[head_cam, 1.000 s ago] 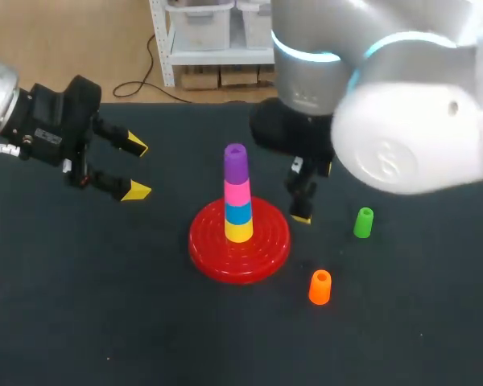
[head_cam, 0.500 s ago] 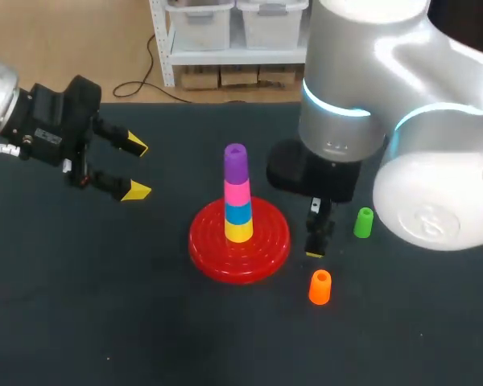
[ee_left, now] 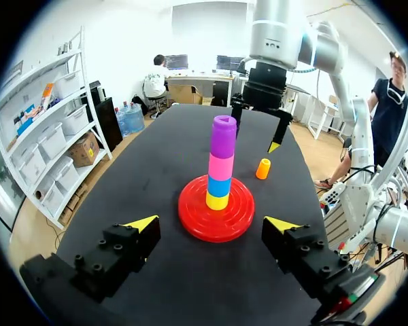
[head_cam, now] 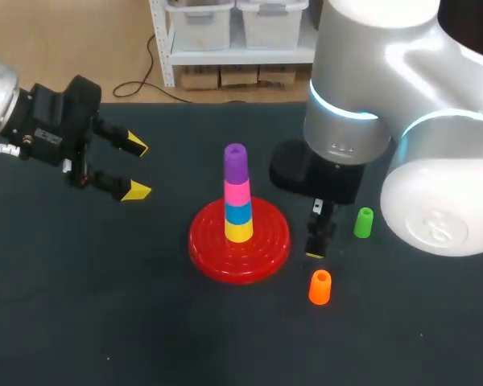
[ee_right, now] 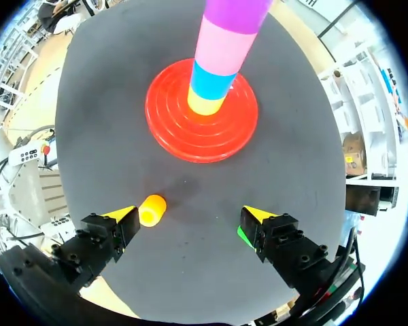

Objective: Pick up and stack the cylinders on the red base in this order: pink,purple,orange,green

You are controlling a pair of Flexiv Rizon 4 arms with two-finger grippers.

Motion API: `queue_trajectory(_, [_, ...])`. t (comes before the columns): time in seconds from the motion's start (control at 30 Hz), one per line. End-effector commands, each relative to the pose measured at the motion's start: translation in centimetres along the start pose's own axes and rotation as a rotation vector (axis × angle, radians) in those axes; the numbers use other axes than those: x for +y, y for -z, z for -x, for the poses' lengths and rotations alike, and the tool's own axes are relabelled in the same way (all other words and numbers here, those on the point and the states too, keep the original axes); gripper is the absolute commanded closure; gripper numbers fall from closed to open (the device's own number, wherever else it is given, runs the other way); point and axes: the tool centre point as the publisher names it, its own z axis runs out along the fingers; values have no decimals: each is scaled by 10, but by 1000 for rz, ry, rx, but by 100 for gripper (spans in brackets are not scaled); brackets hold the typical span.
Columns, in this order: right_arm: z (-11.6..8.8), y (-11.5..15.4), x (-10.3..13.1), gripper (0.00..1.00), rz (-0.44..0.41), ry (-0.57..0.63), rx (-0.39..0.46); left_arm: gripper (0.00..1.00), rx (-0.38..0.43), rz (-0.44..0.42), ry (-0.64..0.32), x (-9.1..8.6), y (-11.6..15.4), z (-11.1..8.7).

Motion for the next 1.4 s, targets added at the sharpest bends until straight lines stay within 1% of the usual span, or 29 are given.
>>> queue_trajectory(0.03, [-1, 0, 0, 0, -1, 0, -4, 0, -4, 1, -2, 0, 0, -1])
queue_trajectory(0.07, [-1, 0, 0, 0, -1, 0, -4, 0, -4, 1, -2, 0, 0, -1])
queue_trajectory(0.1, [-1, 3, 3, 0, 11, 10, -19, 0, -4, 1, -2, 0, 0, -1])
queue_trajectory(0.17, [-1, 7, 10, 0, 5, 43, -52, 0, -4, 1, -2, 0, 0, -1])
queue_trajectory(0.3, [-7, 4, 20, 0, 9, 59, -68, 0, -4, 1, -2, 0, 0, -1])
queue_trajectory(0.43, [-10, -6, 26, 0, 13, 69, -47, 0, -4, 1, -2, 0, 0, -1])
queue_trajectory(0.63, [-10, -17, 37, 0, 46, 84, 2, 0, -4, 1, -2, 0, 0, -1])
queue_trajectory(0.7, [-8, -22, 38, 0, 49, 88, 10, 0, -4, 1, -2, 0, 0, -1])
queue_trajectory(0.83, [-6, -29, 40, 0, 73, 83, 61, 0, -4, 1, -2, 0, 0, -1])
queue_trajectory(0.93, [-8, -33, 40, 0, 79, 74, 65, 0, -4, 1, -2, 0, 0, -1])
queue_trajectory(0.97, [-9, -35, 40, 4, 80, 73, 65, 0, -4, 1, -2, 0, 0, -1])
queue_trajectory(1.0, [-10, -35, 40, 6, 81, 72, 65, 0, -4, 1, -2, 0, 0, -1])
queue_trajectory(1.07, [-13, -37, 41, 13, 90, 67, 68, 0, -4, 1, -2, 0, 0, -1])
queue_trajectory(1.13, [-16, -39, 41, 23, 94, 64, 68, 0, -4, 1, -2, 0, 0, -1])
queue_trajectory(1.17, [-18, -40, 41, 26, 97, 60, 70, 0, -4, 1, -2, 0, 0, -1])
queue_trajectory(1.2, [-19, -41, 41, 35, 99, 57, 71, 0, -4, 1, -2, 0, 0, -1])
queue_trajectory(1.23, [-19, -41, 42, 40, 100, 56, 70, 0, -4, 1, -2, 0, 0, -1])
queue_trajectory(1.27, [-20, -42, 42, 50, 101, 57, 69, 0, -4, 1, -2, 0, 0, -1])
queue_trajectory(1.4, [-22, -43, 44, 53, 103, 60, 67, 0, -4, 1, -2, 0, 0, -1])
